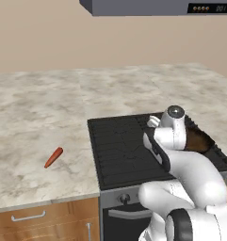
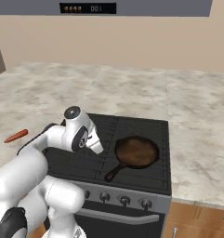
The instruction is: Put the onion and carrot in the pan. Then turn on the front right burner and set the heat to medium.
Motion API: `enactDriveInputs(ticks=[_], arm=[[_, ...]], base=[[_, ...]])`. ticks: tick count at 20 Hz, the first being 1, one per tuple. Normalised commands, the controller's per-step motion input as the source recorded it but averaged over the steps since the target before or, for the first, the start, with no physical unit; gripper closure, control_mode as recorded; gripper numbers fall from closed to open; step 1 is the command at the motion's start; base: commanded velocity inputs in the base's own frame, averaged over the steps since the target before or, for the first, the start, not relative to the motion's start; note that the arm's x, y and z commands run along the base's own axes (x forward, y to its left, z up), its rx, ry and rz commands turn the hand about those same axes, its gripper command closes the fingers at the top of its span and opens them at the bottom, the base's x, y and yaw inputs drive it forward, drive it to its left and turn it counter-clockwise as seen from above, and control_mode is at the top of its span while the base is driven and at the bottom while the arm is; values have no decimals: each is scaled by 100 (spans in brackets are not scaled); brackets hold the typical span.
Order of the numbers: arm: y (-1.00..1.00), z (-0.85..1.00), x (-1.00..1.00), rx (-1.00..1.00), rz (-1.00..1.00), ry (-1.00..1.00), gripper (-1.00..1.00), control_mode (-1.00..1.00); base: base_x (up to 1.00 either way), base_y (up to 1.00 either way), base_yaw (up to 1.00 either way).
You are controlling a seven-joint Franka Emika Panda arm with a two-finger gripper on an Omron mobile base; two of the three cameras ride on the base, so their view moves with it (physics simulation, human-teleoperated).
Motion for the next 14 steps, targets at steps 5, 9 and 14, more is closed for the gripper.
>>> enactDriveInputs(ticks=[5, 9, 14], arm=[[-83, 0, 10, 12, -3, 7, 100, -100], [-71, 0, 18, 11, 0, 5, 100, -100], [-47, 0, 44, 4, 0, 2, 100, -100]], base=[[0, 0, 0], [0, 0, 0], [0, 0, 0]])
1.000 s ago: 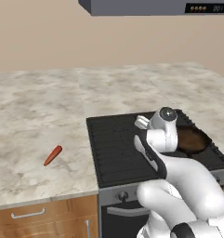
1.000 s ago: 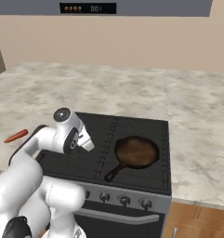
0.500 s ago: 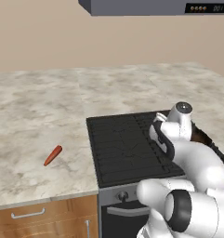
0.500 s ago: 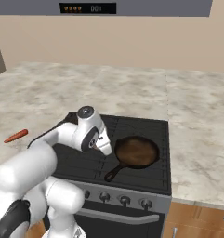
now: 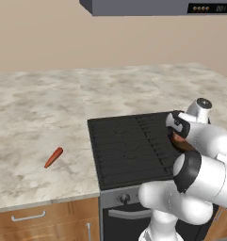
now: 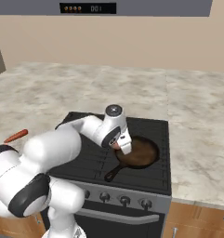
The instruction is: Put the onion and carrot in the pan. Then turn on the front right burner and set the heat to medium.
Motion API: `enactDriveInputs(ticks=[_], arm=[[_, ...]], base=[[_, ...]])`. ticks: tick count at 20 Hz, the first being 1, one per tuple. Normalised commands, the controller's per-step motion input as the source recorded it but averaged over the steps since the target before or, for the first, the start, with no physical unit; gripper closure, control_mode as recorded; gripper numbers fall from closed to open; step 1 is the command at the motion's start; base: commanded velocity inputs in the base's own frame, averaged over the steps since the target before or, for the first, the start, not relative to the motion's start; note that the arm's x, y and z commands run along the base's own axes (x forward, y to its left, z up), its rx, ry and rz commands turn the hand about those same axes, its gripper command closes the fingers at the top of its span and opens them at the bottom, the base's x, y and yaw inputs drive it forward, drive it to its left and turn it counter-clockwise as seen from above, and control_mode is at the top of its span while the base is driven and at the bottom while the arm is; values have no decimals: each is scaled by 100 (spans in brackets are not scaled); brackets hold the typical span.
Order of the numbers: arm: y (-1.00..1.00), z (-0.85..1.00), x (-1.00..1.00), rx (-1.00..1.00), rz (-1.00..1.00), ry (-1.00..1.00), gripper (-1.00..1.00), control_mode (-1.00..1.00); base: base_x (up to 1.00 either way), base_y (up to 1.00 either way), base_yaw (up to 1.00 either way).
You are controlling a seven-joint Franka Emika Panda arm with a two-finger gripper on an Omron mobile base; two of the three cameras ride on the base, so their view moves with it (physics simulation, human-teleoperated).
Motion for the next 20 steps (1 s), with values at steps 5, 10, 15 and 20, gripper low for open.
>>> enactDriveInputs(ticks=[5, 10, 15, 20], arm=[[-43, -3, 54, 0, -1, 11, 100, -100], [-43, -31, 16, 0, 0, 18, 100, -100], [-29, -30, 0, 0, 0, 12, -100, -100], [-3, -10, 0, 0, 0, 3, -100, -100]], base=[[0, 0, 0], [0, 0, 0], [0, 0, 0], [0, 0, 0]])
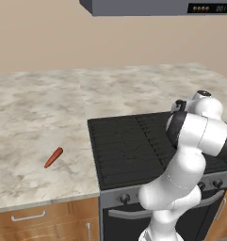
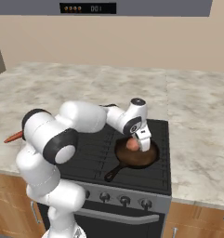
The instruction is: Put the onion and carrot in the pan. Then turn on the front right burner and set the heat to medium.
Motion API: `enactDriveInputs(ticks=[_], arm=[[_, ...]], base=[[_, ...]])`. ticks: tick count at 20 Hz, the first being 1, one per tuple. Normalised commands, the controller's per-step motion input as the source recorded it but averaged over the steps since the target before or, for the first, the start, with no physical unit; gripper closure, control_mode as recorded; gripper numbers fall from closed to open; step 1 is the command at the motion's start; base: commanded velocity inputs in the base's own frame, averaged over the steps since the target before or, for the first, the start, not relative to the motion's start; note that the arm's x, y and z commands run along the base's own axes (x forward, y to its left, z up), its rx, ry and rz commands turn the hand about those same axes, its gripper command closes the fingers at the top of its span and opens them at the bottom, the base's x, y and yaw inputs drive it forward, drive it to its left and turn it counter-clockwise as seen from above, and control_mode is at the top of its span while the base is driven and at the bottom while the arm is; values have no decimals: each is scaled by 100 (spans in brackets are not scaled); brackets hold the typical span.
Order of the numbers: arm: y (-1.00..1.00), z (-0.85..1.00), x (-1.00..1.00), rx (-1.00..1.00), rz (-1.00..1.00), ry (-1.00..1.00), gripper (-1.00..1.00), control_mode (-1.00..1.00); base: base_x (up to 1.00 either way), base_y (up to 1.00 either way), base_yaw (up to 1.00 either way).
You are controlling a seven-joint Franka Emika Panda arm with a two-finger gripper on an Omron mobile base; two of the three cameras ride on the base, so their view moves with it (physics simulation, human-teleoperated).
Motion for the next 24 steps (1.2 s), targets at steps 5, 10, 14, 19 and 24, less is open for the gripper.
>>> enactDriveInputs(ticks=[5, 10, 14, 19, 24], arm=[[0, 0, -7, 0, 0, -5, -100, -100], [7, 19, -44, 0, 0, -19, -100, -100], [20, 43, -61, 0, 1, -22, -100, -100], [43, 55, -49, -2, 5, -15, -100, -100], [55, 54, -36, -5, 13, -1, -100, -100]], base=[[0, 0, 0], [0, 0, 0], [0, 0, 0], [0, 0, 0], [0, 0, 0]])
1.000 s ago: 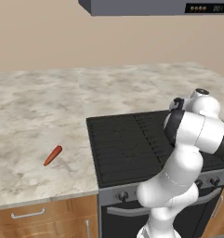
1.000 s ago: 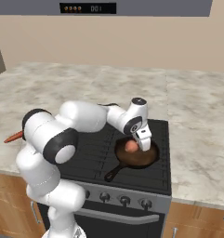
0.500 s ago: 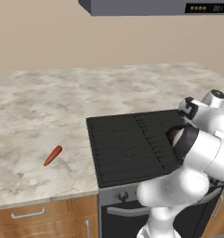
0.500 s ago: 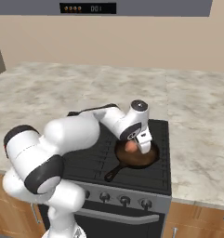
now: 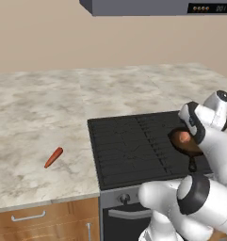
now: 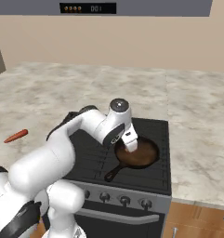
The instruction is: Put the onion and carrot in the pan. Then turn on the front right burner and set the heat to medium.
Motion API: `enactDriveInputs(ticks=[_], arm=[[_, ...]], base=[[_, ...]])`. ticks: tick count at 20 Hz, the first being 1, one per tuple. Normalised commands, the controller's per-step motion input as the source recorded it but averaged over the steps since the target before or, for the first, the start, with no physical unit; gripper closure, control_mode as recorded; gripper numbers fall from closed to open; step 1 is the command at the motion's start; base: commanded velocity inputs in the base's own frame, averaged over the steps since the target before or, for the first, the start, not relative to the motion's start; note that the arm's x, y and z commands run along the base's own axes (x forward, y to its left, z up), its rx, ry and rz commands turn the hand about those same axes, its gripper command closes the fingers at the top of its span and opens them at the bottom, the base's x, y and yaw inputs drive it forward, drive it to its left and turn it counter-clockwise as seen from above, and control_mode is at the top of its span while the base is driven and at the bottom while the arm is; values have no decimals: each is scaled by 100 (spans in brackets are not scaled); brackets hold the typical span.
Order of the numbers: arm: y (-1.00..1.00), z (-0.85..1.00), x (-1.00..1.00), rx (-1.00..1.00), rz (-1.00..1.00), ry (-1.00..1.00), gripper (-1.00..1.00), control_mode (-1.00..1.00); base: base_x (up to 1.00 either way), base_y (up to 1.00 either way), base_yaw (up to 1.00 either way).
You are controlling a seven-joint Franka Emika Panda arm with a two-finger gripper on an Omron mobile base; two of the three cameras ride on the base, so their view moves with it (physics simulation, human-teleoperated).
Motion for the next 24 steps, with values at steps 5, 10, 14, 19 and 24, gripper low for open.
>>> enactDriveInputs(ticks=[5, 10, 14, 19, 24], arm=[[56, 48, -28, -5, 19, 0, -100, -100], [52, 40, -22, -1, 22, 0, -100, -100], [37, 16, -5, 0, 18, 0, -100, -100], [46, 0, 0, -1, 16, 0, -100, -100], [62, 0, 0, -3, 15, 1, -100, -100]], base=[[0, 0, 0], [0, 0, 0], [0, 0, 0], [0, 0, 0], [0, 0, 0]])
